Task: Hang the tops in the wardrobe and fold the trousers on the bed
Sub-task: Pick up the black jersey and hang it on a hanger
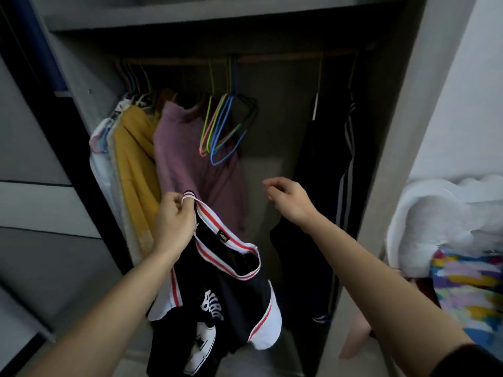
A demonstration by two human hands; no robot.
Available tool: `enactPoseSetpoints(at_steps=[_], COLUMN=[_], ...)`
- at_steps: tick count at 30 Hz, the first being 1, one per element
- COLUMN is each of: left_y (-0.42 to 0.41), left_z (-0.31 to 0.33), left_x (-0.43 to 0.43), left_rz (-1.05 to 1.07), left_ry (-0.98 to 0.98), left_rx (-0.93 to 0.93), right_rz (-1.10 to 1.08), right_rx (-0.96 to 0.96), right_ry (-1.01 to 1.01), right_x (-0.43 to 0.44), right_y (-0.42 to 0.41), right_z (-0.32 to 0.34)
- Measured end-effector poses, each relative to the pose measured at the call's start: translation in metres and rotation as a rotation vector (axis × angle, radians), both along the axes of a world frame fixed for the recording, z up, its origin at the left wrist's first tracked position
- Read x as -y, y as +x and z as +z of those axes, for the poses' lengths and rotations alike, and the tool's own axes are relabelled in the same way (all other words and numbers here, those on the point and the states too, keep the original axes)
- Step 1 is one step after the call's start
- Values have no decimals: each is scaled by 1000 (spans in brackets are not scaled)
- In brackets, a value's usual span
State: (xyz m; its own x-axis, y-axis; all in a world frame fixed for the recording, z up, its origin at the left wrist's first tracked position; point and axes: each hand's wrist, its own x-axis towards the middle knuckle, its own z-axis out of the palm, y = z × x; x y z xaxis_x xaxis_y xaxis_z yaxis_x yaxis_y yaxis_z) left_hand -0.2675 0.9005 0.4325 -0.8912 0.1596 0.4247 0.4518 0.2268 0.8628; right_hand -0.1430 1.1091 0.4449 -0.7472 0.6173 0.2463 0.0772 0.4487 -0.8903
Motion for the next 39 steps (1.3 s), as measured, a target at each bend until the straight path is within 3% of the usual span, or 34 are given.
enactPoseSetpoints(at_steps=[7,12,15,22,29,31,35,39], left_y=[-94,-146,-167,-208,-235,-239,-235,-225], left_z=[22,28,22,15,-6,-12,-28,-44], left_x=[-27,-48,-61,-91,-96,-97,-100,-103], left_rz=[0,23,-27,-262,-547,-604,-694,-728], left_ry=[-117,-181,-177,-91,-43,-56,-107,-219], left_rx=[-101,-117,-91,-98,8,37,58,30], right_rz=[-73,-144,-185,-245,-363,-422,-539,-620], right_rx=[-180,-92,-150,-188,-438,-466,-298,-115], right_ry=[-99,-52,-24,-12,-56,22,310,267], right_x=[-37,-59,-60,-57,-38,-19,30,62], right_y=[-157,-227,-243,-261,-242,-230,-187,-140], right_z=[45,73,72,77,80,67,17,-27])
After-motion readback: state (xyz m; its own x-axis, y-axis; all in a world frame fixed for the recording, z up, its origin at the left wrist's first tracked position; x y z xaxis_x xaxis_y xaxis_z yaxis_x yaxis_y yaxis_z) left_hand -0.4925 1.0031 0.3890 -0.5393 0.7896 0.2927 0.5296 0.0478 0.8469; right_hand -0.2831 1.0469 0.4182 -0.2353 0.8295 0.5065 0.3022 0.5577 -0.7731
